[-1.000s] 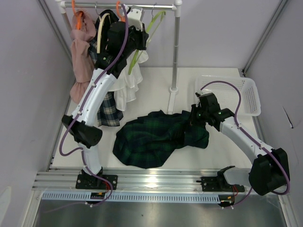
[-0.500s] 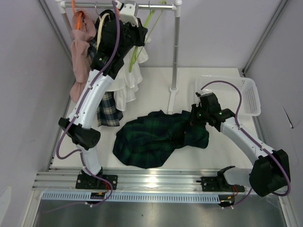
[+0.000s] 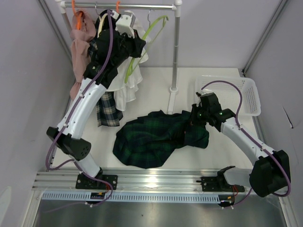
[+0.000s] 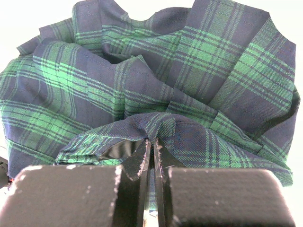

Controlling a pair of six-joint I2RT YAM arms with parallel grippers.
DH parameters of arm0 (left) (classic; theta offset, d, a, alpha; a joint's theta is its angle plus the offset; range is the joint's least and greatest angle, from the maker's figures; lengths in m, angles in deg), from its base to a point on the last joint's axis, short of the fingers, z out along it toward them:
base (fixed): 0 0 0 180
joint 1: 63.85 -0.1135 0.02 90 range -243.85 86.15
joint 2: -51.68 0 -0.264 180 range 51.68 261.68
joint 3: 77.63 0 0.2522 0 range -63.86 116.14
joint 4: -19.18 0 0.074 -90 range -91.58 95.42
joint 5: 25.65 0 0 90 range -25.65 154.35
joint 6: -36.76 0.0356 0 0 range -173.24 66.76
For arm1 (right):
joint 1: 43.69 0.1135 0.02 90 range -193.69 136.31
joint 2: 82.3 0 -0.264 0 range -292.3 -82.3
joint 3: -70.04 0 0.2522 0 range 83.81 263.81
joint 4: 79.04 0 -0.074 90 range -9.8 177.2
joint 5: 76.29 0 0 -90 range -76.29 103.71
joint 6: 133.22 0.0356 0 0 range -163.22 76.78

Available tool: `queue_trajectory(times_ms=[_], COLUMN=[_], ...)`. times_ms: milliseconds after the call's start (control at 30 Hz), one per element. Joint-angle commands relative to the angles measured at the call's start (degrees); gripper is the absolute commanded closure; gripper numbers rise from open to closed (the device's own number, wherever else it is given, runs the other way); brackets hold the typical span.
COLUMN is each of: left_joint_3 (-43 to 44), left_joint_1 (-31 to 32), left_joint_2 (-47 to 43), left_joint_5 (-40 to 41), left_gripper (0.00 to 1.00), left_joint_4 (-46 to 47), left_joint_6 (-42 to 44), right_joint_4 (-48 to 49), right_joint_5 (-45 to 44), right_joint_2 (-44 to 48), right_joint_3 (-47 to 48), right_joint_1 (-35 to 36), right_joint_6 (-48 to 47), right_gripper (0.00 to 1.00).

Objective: Place the skirt on the hanger

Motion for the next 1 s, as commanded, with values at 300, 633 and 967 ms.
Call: queue_trajectory(times_ms=[300, 633, 967], left_joint_3=[-22.4, -37.4, -49.9], left_joint_1=[0.3, 0.9, 1.5], left_joint_2=[-20.8, -37.1, -54.6], left_joint_5=[-8.8, -21.1, -33.4], left_gripper=[1.0, 1.0, 1.0], left_joint_4=[3.5, -6.0, -17.0], left_joint_6=[-2.1, 0.2, 4.8], right_joint_4=[1.5, 0.1, -1.5], right_joint_5=[0.6, -0.2, -1.1], right_joint_2=[1.3, 0.1, -0.5], right_joint_3=[0.7, 1.8, 2.6], right_joint_1=[-0.4, -0.4, -0.8], right_joint_6=[-0.8, -1.2, -1.7], right_gripper=[1.0, 1.0, 1.0])
